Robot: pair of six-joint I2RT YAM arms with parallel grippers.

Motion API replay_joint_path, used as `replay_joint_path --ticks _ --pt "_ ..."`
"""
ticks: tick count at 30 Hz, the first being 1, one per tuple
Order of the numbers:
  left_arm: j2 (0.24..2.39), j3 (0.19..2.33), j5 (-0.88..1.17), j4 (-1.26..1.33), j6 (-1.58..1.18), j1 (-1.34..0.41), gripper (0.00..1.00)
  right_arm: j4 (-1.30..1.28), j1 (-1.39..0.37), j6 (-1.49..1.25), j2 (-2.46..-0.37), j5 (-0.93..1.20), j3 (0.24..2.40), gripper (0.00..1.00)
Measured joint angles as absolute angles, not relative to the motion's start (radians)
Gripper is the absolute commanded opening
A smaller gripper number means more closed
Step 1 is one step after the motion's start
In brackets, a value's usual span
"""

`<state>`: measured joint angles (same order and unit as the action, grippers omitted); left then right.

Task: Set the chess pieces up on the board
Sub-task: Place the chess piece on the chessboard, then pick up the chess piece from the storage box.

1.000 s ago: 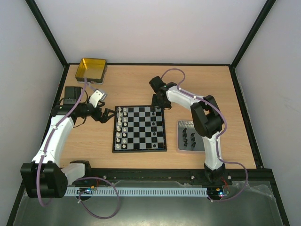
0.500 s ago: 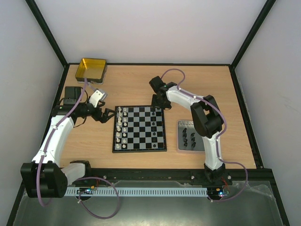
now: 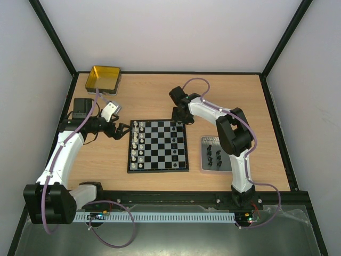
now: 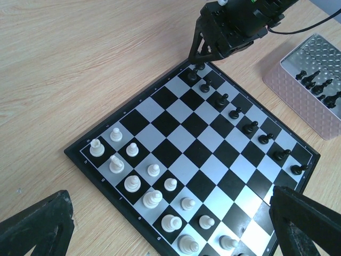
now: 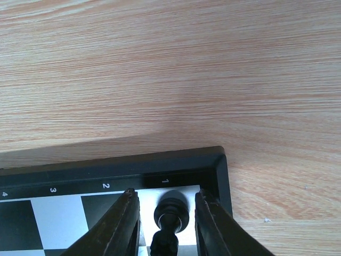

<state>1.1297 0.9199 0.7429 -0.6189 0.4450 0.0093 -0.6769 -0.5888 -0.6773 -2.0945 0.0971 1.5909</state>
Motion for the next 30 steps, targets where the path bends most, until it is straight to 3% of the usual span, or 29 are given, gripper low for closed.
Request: replay_joint_path --ticks 7,11,19,24,30 --pt "1.13 0.92 0.74 -0.619 0.445 0.007 0.99 -0.701 -0.588 -0.685 -2.062 0.035 1.59 0.29" --pt "1.13 0.92 0.739 -0.619 0.444 0.005 0.99 -0.704 -0.576 -0.701 -1.941 -0.025 1.545 0.29" --pt "1.13 0.92 0.736 -0.618 0.44 -0.003 0.99 -0.675 -0.462 -0.771 -1.487 -0.105 1.149 0.31" --pt "1.134 0.92 0.728 -0.615 0.44 -0.028 0.99 -0.712 -0.444 -0.819 -1.397 -0.088 0.935 0.35" --pt "1.142 0.92 0.71 -0.611 0.436 -0.056 0.99 -0.728 -0.439 -0.878 -1.285 -0.077 0.87 0.41"
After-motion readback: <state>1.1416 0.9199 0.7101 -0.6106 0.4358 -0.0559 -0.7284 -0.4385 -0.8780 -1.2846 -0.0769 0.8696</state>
